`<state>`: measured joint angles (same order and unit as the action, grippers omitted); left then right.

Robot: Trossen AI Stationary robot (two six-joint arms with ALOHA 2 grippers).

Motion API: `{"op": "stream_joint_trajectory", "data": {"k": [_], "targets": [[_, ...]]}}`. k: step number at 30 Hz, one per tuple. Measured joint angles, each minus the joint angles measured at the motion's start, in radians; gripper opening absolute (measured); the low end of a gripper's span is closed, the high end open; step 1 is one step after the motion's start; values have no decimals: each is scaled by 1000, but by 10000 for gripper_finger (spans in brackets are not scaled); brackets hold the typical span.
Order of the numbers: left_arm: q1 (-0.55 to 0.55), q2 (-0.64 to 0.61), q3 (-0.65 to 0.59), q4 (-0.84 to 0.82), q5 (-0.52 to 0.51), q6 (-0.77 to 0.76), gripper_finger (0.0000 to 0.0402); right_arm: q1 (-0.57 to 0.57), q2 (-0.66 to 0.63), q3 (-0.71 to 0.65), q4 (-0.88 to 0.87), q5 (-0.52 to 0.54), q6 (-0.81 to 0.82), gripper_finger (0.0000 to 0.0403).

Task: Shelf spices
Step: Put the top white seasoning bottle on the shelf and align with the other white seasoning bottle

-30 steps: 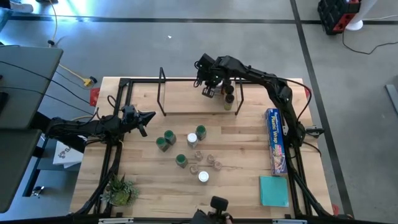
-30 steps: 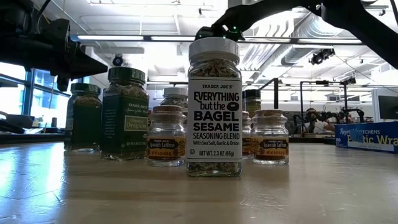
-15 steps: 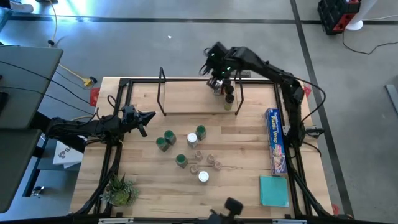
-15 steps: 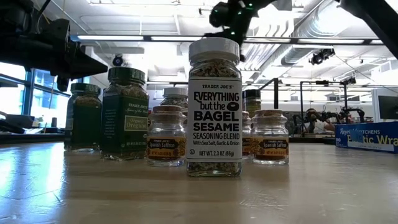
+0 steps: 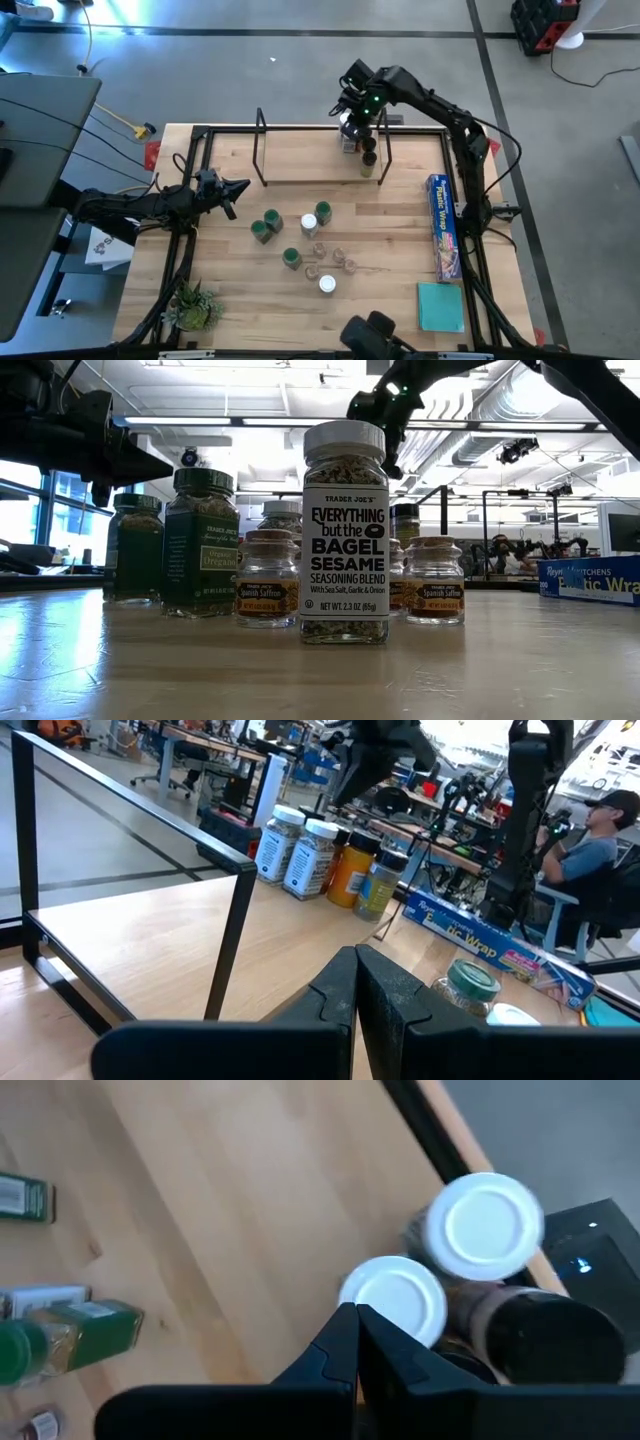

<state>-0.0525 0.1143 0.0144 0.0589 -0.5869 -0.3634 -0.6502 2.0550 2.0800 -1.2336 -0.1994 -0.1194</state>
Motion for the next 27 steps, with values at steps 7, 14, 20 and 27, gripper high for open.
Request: {"op": "stream_joint_trajectory", "data": {"k": [7, 14, 20, 27], "targets": [[0, 0, 0, 0, 0, 0, 5, 11, 45, -1, 9, 53, -12, 0], [0, 0, 0, 0, 0, 0, 5, 10, 43, 0, 11, 26, 6, 0], [0, 0, 0, 0, 0, 0, 5, 10, 43, 0, 10, 76, 33, 0], [0, 0, 0, 0, 0, 0, 5, 8, 56, 0, 0, 80, 4, 0]]}}
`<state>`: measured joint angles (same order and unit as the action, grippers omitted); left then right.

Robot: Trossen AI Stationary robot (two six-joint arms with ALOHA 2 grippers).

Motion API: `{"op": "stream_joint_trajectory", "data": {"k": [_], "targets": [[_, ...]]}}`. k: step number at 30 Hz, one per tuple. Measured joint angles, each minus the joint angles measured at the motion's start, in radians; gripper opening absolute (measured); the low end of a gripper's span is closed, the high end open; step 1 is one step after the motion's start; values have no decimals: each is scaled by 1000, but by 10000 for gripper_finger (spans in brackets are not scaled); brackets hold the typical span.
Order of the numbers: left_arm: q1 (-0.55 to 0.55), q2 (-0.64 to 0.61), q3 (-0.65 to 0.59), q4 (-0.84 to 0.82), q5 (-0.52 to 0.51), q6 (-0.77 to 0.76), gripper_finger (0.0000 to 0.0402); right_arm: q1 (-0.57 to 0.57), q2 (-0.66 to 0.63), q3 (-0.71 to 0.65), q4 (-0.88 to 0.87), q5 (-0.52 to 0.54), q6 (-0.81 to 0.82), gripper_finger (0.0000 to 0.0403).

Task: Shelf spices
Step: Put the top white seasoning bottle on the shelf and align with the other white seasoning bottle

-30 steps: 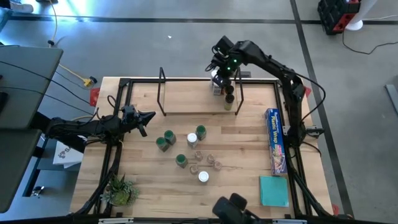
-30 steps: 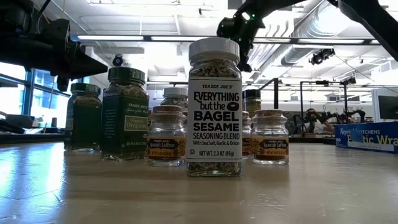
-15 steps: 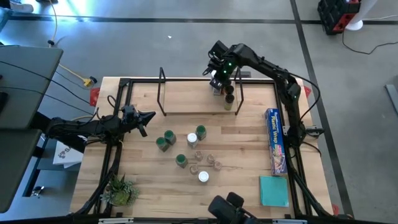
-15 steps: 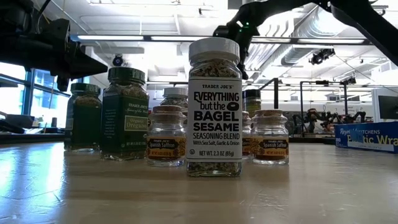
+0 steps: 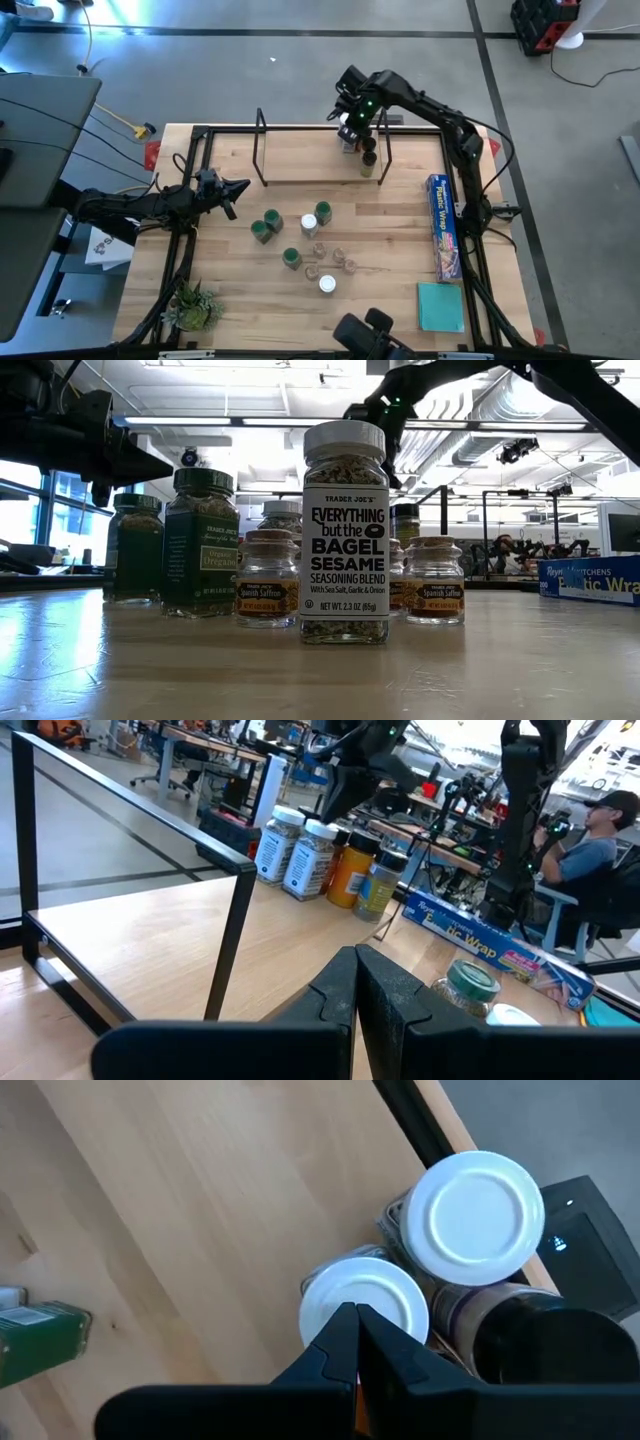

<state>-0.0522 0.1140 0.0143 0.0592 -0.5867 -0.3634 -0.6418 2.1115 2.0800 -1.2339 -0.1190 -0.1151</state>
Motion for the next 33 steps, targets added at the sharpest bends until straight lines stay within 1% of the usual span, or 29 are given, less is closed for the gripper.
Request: {"op": "stream_joint_trajectory", "data": {"k": [5, 10, 13, 23, 33], "targets": [[0, 0, 0, 0, 0, 0, 5, 14, 10, 2, 6, -1, -82, 0], [0, 0, 0, 0, 0, 0, 5, 24, 12, 2, 22, -5, -212, 0], [0, 0, 0, 0, 0, 0, 5, 24, 12, 2, 22, -5, -249, 0], [0, 0, 0, 0, 0, 0, 5, 0, 13, 1, 38, 10, -259, 0], [0, 0, 0, 0, 0, 0, 5, 11, 8, 0, 41, 14, -241, 0]]}}
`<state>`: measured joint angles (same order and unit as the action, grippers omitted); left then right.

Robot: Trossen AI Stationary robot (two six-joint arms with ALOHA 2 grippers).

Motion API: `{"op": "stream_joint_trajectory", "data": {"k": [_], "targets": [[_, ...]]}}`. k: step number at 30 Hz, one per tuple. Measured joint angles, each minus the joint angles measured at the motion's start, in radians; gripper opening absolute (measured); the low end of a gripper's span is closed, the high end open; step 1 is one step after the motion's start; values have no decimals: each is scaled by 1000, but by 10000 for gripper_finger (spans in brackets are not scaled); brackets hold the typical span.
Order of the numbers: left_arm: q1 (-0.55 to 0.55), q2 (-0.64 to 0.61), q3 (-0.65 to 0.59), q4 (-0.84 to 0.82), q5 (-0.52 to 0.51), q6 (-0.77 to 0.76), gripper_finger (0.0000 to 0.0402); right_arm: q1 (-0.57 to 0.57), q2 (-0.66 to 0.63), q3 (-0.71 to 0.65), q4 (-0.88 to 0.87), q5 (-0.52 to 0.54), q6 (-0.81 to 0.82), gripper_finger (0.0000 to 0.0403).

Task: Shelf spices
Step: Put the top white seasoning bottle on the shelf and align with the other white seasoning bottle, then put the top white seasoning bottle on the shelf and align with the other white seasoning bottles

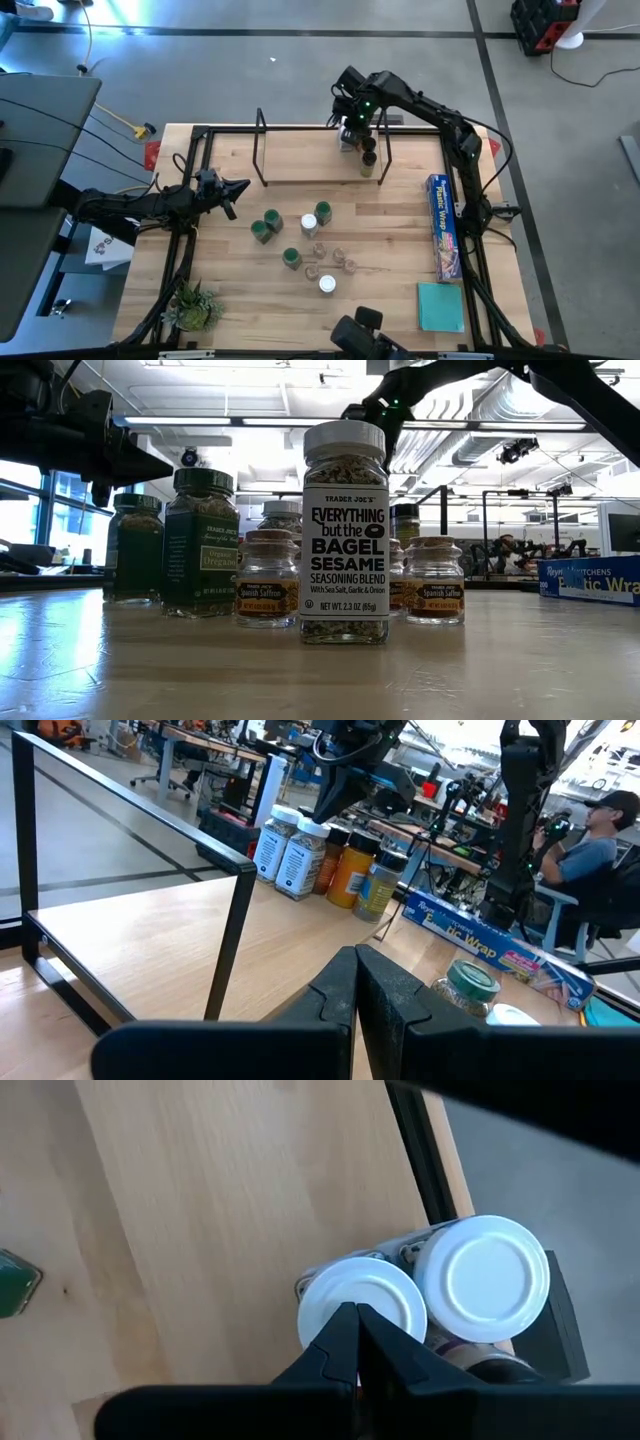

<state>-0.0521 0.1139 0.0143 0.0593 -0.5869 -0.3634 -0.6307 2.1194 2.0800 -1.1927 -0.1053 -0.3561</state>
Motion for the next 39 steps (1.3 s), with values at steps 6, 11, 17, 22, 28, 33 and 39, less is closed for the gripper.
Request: {"op": "stream_joint_trajectory", "data": {"k": [6, 11, 17, 22, 28, 33, 39], "targets": [[0, 0, 0, 0, 0, 0, 5, 25, -34, -2, -6, -1, 44, 0], [0, 0, 0, 0, 0, 0, 5, 49, -98, -2, 8, 22, 49, 0], [0, 0, 0, 0, 0, 0, 5, 111, -202, -2, 35, 1, 138, 0], [0, 0, 0, 0, 0, 0, 5, 238, -243, 0, 57, -180, 114, 0], [0, 0, 0, 0, 0, 0, 5, 416, -178, -1, 63, -238, 195, 2], [0, 0, 0, 0, 0, 0, 5, 539, -109, -2, 142, -161, 114, 35], [0, 0, 0, 0, 0, 0, 5, 607, -23, -2, 184, -97, 229, 139]]}}
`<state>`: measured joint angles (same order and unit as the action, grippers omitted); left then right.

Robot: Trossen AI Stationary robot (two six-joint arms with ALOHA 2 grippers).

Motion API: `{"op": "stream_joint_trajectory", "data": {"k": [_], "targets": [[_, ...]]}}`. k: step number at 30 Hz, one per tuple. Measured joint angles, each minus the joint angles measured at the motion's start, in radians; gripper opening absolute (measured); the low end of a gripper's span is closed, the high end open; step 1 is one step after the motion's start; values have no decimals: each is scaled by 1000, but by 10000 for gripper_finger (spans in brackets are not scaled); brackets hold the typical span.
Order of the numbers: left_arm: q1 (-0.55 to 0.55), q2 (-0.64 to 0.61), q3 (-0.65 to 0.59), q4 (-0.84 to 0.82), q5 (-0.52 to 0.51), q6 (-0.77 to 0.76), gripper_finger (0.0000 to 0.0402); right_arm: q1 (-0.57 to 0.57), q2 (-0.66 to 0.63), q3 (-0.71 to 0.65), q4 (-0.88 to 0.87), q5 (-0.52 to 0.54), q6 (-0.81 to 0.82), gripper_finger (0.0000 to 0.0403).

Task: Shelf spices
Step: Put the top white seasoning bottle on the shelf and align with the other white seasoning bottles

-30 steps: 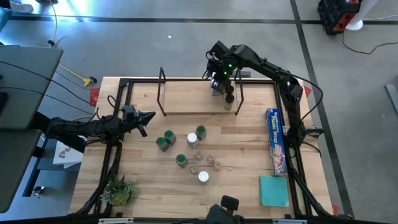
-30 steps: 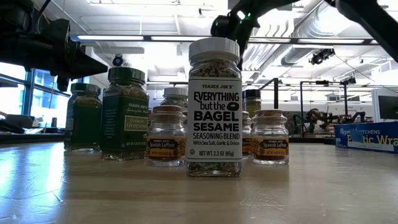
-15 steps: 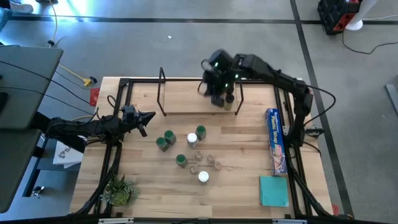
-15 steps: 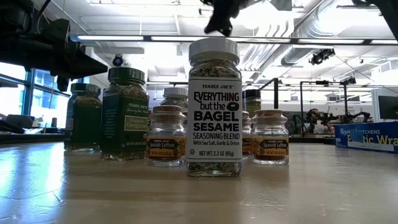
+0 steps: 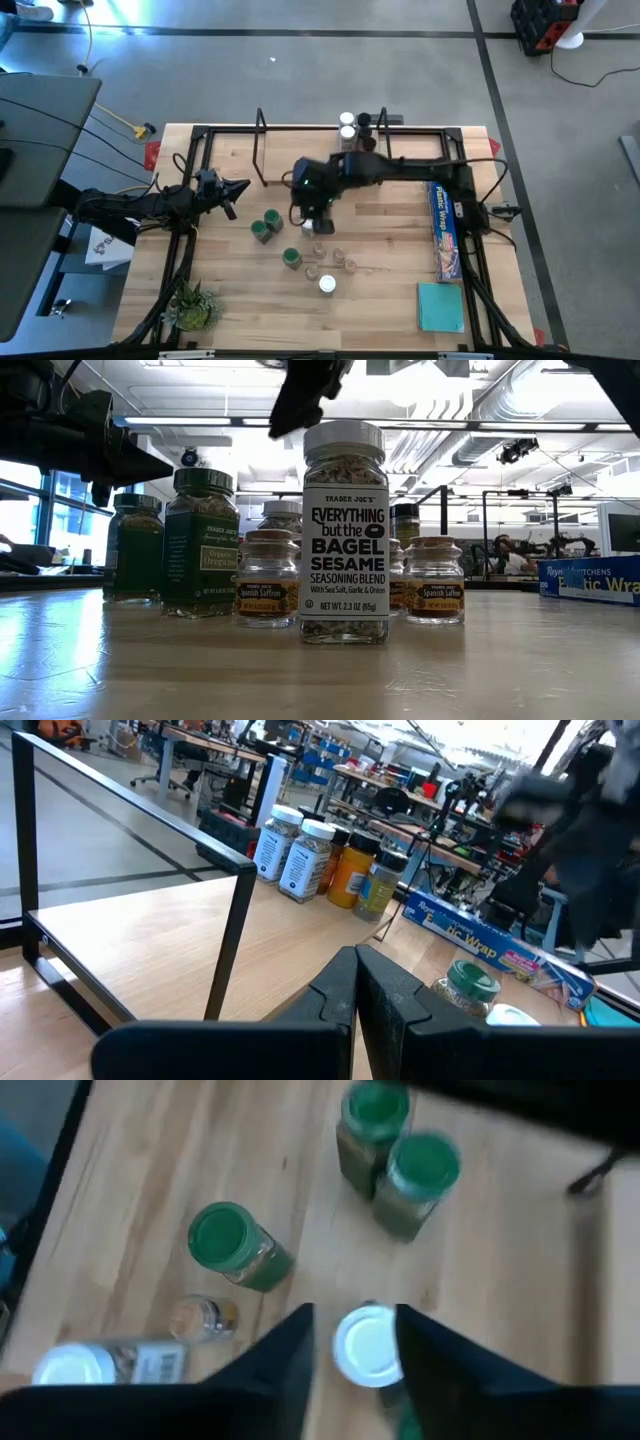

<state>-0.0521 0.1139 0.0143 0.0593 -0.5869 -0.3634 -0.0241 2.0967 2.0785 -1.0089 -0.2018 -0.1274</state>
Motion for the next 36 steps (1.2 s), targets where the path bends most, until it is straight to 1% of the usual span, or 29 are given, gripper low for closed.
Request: {"op": "stream_joint_trajectory", "data": {"k": [4, 6, 8, 10, 16, 19, 26, 36], "targets": [[0, 0, 0, 0, 0, 0, 5, 10, 38, 0, 0, 15, 193, 234], [0, 0, 0, 0, 0, 0, 5, 17, 51, 0, 2, 57, 260, 279], [0, 0, 0, 0, 0, 0, 5, 25, 63, 0, -1, 115, 300, 313], [0, 0, 0, 0, 0, 0, 5, 29, 76, 0, -2, 148, 337, 333], [0, 0, 0, 0, 0, 0, 5, 32, 119, 1, 4, 147, 384, 341], [0, 0, 0, 0, 0, 0, 5, 34, 130, 1, 5, 159, 366, 340], [0, 0, 0, 0, 0, 0, 5, 38, 143, 1, 7, 166, 330, 322], [0, 0, 0, 0, 0, 0, 5, 40, 156, 1, -5, 157, 302, 320]]}}
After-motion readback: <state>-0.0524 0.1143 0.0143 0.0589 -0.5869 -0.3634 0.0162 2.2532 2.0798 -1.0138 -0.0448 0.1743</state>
